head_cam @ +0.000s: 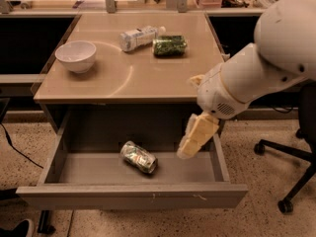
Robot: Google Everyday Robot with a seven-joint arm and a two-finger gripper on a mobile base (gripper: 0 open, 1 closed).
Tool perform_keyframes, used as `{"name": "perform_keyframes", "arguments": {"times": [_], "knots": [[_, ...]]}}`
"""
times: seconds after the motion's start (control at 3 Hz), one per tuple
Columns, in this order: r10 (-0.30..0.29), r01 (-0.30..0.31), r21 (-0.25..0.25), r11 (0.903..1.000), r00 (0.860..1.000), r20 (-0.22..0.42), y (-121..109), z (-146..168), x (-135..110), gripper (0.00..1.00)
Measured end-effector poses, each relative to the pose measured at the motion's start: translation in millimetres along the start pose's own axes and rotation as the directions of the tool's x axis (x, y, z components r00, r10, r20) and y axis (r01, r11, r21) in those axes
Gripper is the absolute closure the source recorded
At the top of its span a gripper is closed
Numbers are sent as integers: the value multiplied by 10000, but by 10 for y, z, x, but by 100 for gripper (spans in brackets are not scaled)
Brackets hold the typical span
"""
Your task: Pick 7up can from top drawer and place on counter
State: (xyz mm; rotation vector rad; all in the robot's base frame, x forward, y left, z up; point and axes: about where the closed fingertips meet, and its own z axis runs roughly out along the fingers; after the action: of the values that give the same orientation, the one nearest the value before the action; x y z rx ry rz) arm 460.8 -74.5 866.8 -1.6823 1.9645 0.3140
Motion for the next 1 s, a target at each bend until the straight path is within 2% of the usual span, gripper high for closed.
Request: {"name": "perform_keyframes", "arguments": {"times": [0.33,0.67,1.0], "knots": [[60,-78,436,9990,9992,399,-124,38,-103,0],[178,-194,354,9992,9988,450,-50,61,-81,0],[550,-524,-205,9984,9856,1600,21,548,-118,0]]}}
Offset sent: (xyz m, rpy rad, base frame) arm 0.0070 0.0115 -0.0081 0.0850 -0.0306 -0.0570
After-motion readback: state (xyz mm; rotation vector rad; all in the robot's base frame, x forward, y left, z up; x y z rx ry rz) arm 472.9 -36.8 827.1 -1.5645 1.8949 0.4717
